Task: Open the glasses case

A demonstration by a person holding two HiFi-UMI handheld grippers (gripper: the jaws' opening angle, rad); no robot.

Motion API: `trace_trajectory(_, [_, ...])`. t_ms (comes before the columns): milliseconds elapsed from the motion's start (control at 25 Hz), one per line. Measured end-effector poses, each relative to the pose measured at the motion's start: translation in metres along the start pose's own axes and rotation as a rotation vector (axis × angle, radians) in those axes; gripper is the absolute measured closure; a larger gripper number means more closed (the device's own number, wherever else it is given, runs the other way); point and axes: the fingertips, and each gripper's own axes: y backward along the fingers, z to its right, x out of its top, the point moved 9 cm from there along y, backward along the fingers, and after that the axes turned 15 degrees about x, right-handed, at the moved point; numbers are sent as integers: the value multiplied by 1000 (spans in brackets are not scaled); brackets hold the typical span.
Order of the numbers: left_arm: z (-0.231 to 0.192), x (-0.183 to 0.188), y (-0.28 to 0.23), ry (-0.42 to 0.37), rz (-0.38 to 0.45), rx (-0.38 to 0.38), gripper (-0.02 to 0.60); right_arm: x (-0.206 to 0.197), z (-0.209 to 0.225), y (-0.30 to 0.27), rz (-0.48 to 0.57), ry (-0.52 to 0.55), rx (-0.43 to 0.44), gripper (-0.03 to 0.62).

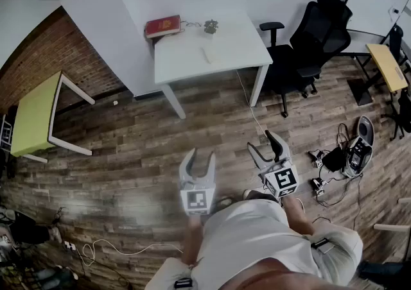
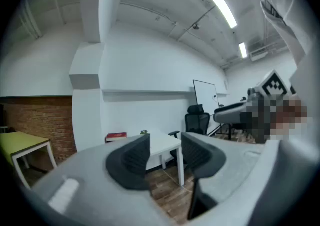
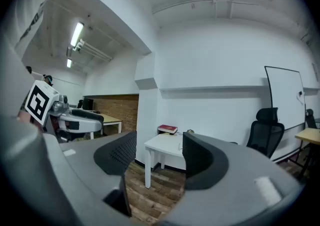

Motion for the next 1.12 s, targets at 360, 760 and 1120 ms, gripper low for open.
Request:
trace_trajectory(360, [0, -2, -13, -21, 12, 0, 390, -1, 3, -20, -1, 12, 24, 316])
trace_trajectory(760, [0, 1, -75, -26, 1, 47, 393, -10, 52, -63, 7, 5, 82, 316])
trace_trajectory(1120, [0, 11, -146, -80, 27, 103, 398, -2, 119, -106, -3, 4, 127, 316])
